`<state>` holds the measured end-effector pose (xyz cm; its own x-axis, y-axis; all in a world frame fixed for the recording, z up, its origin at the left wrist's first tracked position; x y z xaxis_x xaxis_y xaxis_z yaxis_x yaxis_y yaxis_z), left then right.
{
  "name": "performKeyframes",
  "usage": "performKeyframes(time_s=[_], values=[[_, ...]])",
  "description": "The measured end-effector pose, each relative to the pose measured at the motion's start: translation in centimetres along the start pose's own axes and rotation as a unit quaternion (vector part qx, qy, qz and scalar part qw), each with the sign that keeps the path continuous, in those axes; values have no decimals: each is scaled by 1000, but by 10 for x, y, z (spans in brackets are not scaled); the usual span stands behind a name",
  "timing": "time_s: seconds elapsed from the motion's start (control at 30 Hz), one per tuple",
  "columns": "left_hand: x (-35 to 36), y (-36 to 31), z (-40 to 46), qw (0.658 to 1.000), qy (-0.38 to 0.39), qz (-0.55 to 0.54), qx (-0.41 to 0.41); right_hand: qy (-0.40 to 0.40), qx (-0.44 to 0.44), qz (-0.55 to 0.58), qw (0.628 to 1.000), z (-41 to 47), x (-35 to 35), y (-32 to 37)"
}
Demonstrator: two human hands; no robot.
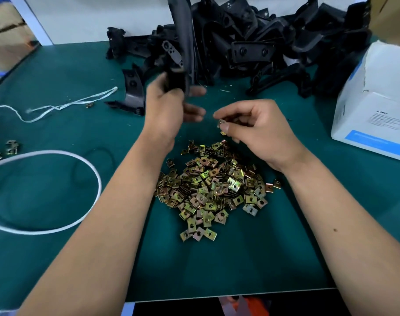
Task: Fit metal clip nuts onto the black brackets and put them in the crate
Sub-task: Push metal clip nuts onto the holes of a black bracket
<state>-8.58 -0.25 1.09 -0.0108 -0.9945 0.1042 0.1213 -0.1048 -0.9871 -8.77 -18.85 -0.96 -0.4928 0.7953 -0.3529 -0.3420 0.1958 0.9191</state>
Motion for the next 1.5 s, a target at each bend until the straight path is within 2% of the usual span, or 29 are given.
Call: performKeyframes(time_s=[0.1,0.3,0.43,0.53,0.63,0.83,1.0,1.23,1.5], values=[[9,13,0,997,27,45,-51,-8,0,28,1000,-1,-2,-1],[13,13,-1,995,72,0,-72,-18,12,56,998,0,-2,-2],[18,11,-2,982,122,-124,-70,-50,31,76,995,0,-3,-4],[22,10,-5,949,132,-272,-90,-75,31,103,991,1,-3,-4],[22,10,-6,929,130,-333,-97,-92,24,153,984,1,0,-4],[31,13,-6,960,99,-236,-113,-119,14,228,966,2,8,-2],[37,14,-8,956,79,-261,-110,-151,20,220,964,4,13,-1],[41,15,-11,978,49,-179,-97,-156,1,218,963,3,14,5],[42,19,-10,979,29,-174,-101,-170,7,190,967,3,18,7]])
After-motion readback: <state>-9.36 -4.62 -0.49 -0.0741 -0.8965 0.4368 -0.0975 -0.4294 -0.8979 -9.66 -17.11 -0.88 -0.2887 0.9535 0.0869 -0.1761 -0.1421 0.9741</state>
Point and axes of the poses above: each hand's wrist, its own z-axis towards the middle knuckle, its own x-axis out of the palm, y = z × x, the point moved 4 cm from there along z, towards the middle knuckle, and after that the axes turned 15 degrees about y, right-handed, at the moved point
